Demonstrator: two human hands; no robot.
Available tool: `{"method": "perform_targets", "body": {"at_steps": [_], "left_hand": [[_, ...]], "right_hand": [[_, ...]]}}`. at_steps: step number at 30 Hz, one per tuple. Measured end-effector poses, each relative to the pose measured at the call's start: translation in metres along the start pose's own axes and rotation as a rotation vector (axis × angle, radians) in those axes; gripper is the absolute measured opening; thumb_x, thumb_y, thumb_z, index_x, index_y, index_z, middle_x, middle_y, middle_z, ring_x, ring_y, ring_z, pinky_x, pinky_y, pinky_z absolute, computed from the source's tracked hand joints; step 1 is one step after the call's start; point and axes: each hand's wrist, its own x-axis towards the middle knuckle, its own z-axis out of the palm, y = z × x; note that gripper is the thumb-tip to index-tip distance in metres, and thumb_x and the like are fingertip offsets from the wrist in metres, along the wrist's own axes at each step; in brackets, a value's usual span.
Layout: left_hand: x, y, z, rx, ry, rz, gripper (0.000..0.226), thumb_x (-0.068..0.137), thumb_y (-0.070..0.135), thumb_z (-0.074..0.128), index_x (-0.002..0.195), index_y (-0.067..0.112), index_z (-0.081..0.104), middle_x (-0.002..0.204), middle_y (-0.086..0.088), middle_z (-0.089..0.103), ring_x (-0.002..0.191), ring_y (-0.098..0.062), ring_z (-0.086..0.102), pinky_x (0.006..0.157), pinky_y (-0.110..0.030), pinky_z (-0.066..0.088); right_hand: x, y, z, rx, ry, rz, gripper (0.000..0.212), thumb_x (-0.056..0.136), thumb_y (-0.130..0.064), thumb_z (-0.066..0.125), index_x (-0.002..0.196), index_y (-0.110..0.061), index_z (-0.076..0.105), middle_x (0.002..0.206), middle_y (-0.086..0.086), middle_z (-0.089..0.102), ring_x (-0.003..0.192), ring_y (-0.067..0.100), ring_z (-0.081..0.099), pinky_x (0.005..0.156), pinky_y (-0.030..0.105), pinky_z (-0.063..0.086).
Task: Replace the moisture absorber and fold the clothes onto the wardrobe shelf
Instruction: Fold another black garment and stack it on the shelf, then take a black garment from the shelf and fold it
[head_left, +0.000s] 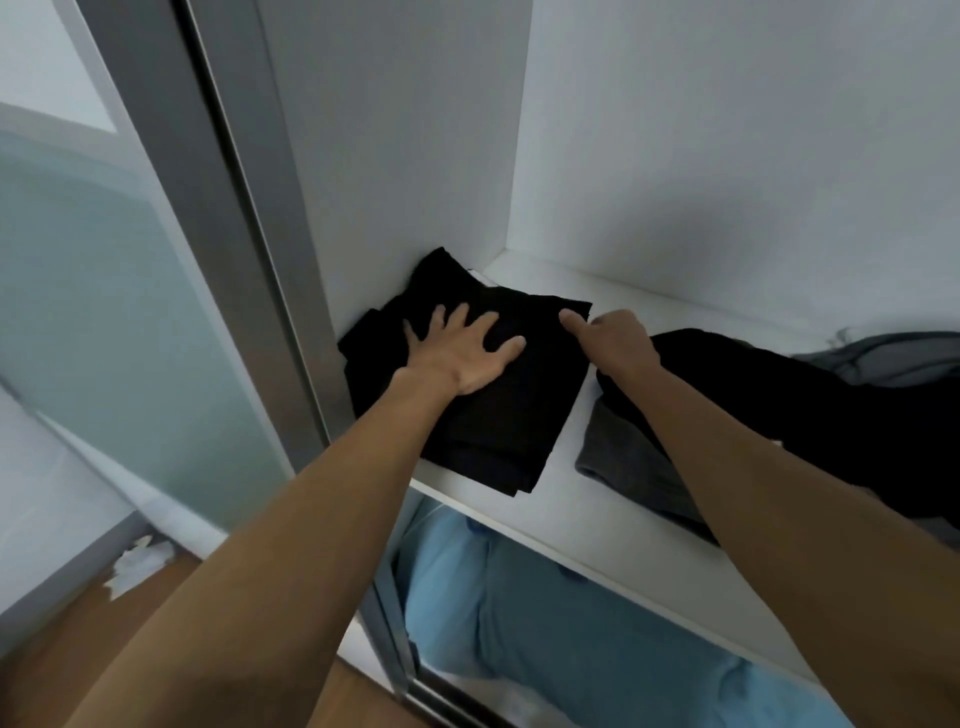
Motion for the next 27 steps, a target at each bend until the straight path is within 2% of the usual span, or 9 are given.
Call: {"method": "perform_targets", "body": {"at_steps": [5, 8, 10, 12, 14, 18, 22, 25, 27], "left_hand": [[0.006, -0.005, -0.003, -0.042, -0.027, -0.045, 0.077, 0.090, 0.076, 0.029, 0.156, 0.036, 0.021, 0.167, 0.000, 0.006, 0.153, -0.028, -0.005, 0.112, -0.068, -0.010], [0.006, 0.028, -0.003, -0.122, 0.230, 0.107, 0.053, 0.093, 0.043, 0.048, 0.143, 0.025, 0.045, 0.156, -0.001, 0.034, 0.148, -0.024, 0.021, 0.114, -0.069, -0.006], [0.005, 0.070, 0.001, -0.328, 0.301, 0.327, 0.041, 0.087, 0.025, 0.054, 0.128, 0.022, 0.057, 0.139, 0.000, 0.053, 0.134, -0.021, 0.043, 0.119, -0.062, 0.014], [0.001, 0.115, 0.012, -0.491, 0.146, 0.490, 0.037, 0.086, 0.020, 0.055, 0.123, 0.022, 0.061, 0.131, 0.000, 0.061, 0.123, -0.019, 0.054, 0.111, -0.040, 0.037], [0.000, 0.151, 0.030, -0.498, -0.028, 0.568, 0.037, 0.090, 0.022, 0.057, 0.126, 0.022, 0.060, 0.132, 0.000, 0.061, 0.121, -0.018, 0.056, 0.102, -0.028, 0.041], [0.002, 0.209, 0.071, -0.366, -0.230, 0.643, 0.050, 0.094, 0.031, 0.062, 0.140, 0.017, 0.049, 0.143, -0.004, 0.049, 0.128, -0.021, 0.050, 0.103, -0.031, 0.040], [0.002, 0.277, 0.093, -0.312, -0.254, 0.690, 0.068, 0.090, 0.037, 0.069, 0.147, 0.017, 0.038, 0.150, -0.006, 0.039, 0.131, -0.025, 0.047, 0.106, -0.038, 0.042], [-0.006, 0.327, 0.111, -0.281, -0.263, 0.668, 0.077, 0.085, 0.047, 0.072, 0.147, 0.016, 0.038, 0.148, -0.006, 0.041, 0.131, -0.027, 0.048, 0.105, -0.040, 0.043], [-0.006, 0.349, 0.123, -0.184, -0.146, 0.655, 0.069, 0.085, 0.052, 0.069, 0.140, 0.015, 0.047, 0.139, -0.008, 0.048, 0.126, -0.030, 0.049, 0.102, -0.046, 0.045]], "right_hand": [[-0.037, 0.020, -0.022, 0.048, 0.059, -0.057, 0.050, 0.092, -0.046, 0.054, 0.069, -0.003, 0.063, 0.072, 0.017, 0.069, 0.071, 0.033, 0.068, 0.079, 0.045, 0.057], [-0.062, 0.048, -0.046, 0.090, 0.092, -0.085, 0.040, 0.094, -0.033, 0.057, 0.071, -0.001, 0.065, 0.056, 0.005, 0.063, 0.051, 0.016, 0.060, 0.061, 0.035, 0.054], [-0.077, 0.072, -0.065, 0.129, 0.140, -0.044, 0.038, 0.094, -0.028, 0.059, 0.064, -0.006, 0.062, 0.047, -0.003, 0.056, 0.043, 0.009, 0.053, 0.050, 0.026, 0.047], [-0.093, 0.101, -0.086, 0.161, 0.199, 0.008, 0.040, 0.095, -0.026, 0.059, 0.060, -0.008, 0.061, 0.046, -0.003, 0.055, 0.043, 0.008, 0.051, 0.050, 0.023, 0.044], [-0.110, 0.131, -0.111, 0.153, 0.249, 0.071, 0.040, 0.096, -0.025, 0.059, 0.060, -0.008, 0.062, 0.047, -0.003, 0.057, 0.045, 0.008, 0.052, 0.052, 0.024, 0.044], [-0.143, 0.190, -0.174, 0.087, 0.344, 0.250, 0.033, 0.093, -0.015, 0.062, 0.060, -0.017, 0.066, 0.048, -0.009, 0.061, 0.046, -0.001, 0.055, 0.050, 0.019, 0.044], [-0.165, 0.234, -0.241, -0.046, 0.428, 0.349, 0.017, 0.088, -0.014, 0.062, 0.073, -0.018, 0.069, 0.072, -0.006, 0.070, 0.077, 0.014, 0.066, 0.076, 0.036, 0.055], [-0.174, 0.263, -0.271, -0.020, 0.371, 0.434, 0.016, 0.091, -0.011, 0.061, 0.092, 0.004, 0.067, 0.080, 0.016, 0.065, 0.080, 0.020, 0.060, 0.076, 0.042, 0.053], [-0.174, 0.277, -0.281, 0.085, 0.330, 0.453, 0.020, 0.093, -0.011, 0.060, 0.099, 0.009, 0.064, 0.078, 0.016, 0.058, 0.073, 0.022, 0.057, 0.067, 0.037, 0.051]]}}
